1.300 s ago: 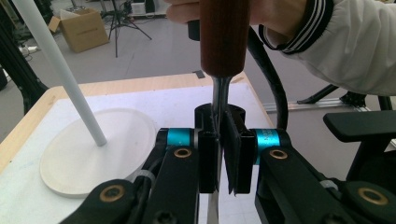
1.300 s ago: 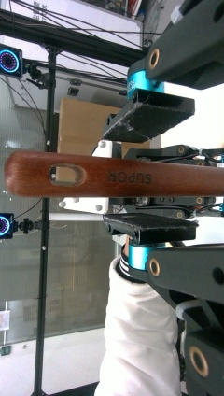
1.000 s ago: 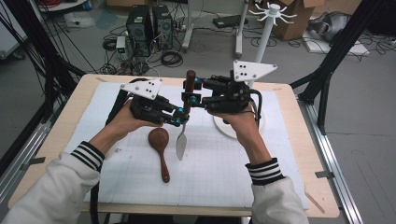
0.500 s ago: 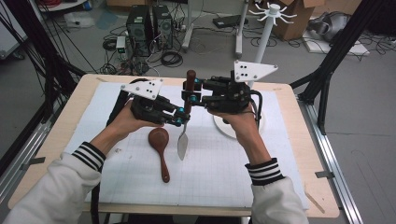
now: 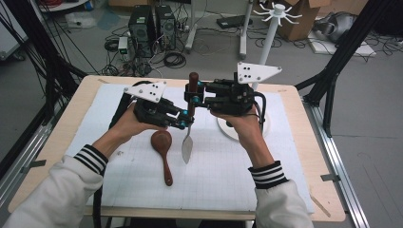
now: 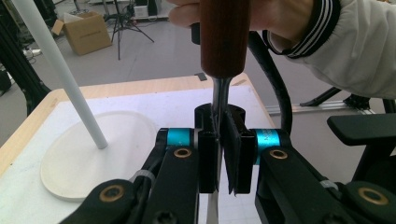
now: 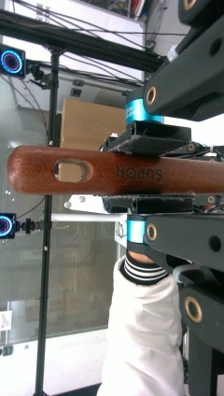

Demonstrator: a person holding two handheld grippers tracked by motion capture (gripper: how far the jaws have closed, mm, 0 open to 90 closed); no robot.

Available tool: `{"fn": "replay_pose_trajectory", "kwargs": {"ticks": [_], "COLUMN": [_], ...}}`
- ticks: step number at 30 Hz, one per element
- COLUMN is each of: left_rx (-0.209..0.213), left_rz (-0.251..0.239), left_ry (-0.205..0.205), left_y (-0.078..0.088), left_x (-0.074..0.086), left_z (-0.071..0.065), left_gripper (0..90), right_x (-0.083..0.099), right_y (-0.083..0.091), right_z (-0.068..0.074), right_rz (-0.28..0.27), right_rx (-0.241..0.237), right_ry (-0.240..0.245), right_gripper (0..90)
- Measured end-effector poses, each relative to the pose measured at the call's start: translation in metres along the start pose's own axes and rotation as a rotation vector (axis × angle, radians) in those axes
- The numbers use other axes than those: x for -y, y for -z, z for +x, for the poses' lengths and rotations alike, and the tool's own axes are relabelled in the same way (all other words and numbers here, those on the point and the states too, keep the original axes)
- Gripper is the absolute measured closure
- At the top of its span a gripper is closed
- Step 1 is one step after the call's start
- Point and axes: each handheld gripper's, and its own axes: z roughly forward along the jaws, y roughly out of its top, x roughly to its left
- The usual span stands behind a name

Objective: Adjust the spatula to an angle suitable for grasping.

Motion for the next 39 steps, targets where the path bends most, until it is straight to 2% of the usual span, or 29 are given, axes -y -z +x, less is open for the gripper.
{"fn": "replay_pose_trajectory", "kwargs": {"ticks": [3,8,9,11,13,14,17,18,20,21,23,27,29,35,39], "left_rx": [-0.017,-0.019,-0.025,-0.039,-0.056,-0.087,-0.096,-0.109,-0.194,-0.194,-0.221,-0.312,-0.358,-0.409,-0.466], "left_rz": [0.004,-0.03,-0.035,-0.044,-0.029,-0.02,-0.029,-0.034,-0.046,-0.046,-0.063,-0.08,-0.085,-0.069,-0.082], "left_ry": [-0.01,0.001,0.007,0.044,0.048,0.053,0.057,0.054,0.076,0.076,0.078,0.089,0.105,0.124,0.118], "left_y": [0.001,0.003,0.003,0.005,0.007,0.01,0.013,0.014,0.02,0.02,0.026,0.043,0.054,0.071,0.086], "left_x": [0.001,0.001,0.0,0.001,0.001,0.002,0.002,0.002,0.002,0.002,0.004,0.01,0.014,0.021,0.026], "left_z": [0.001,0.001,0.001,0.001,0.002,0.002,0.0,-0.001,-0.005,-0.005,-0.007,-0.012,-0.018,-0.027,-0.033], "left_gripper": [83.6,80.8,77.9,70.7,64.2,59.0,47.6,42.4,29.2,26.7,19.0,3.5,1.7,1.7,1.7], "right_x": [-0.001,-0.006,-0.006,-0.007,-0.007,-0.007,-0.007,-0.007,-0.007,-0.008,-0.008,-0.009,-0.01,-0.014,-0.016], "right_y": [0.0,-0.002,-0.003,-0.004,-0.005,-0.006,-0.005,-0.004,-0.003,-0.002,0.001,0.006,0.008,0.015,0.02], "right_z": [0.001,0.004,0.004,0.004,0.005,0.005,0.004,0.004,0.003,0.003,0.003,0.003,0.003,0.003,0.005], "right_rz": [0.015,0.019,0.021,0.03,0.038,0.041,0.035,0.032,0.03,0.032,0.031,0.036,0.035,0.047,0.041], "right_rx": [0.027,0.048,0.048,0.05,0.05,0.054,0.057,0.056,0.059,0.062,0.068,0.086,0.1,0.117,0.131], "right_ry": [0.005,-0.002,-0.003,-0.002,0.002,0.004,0.003,-0.002,-0.002,-0.005,-0.003,-0.008,-0.012,-0.015,-0.007], "right_gripper": [73.1,73.2,73.2,73.3,73.3,73.3,73.2,73.2,73.2,73.2,73.2,73.2,73.2,73.2,73.2]}}
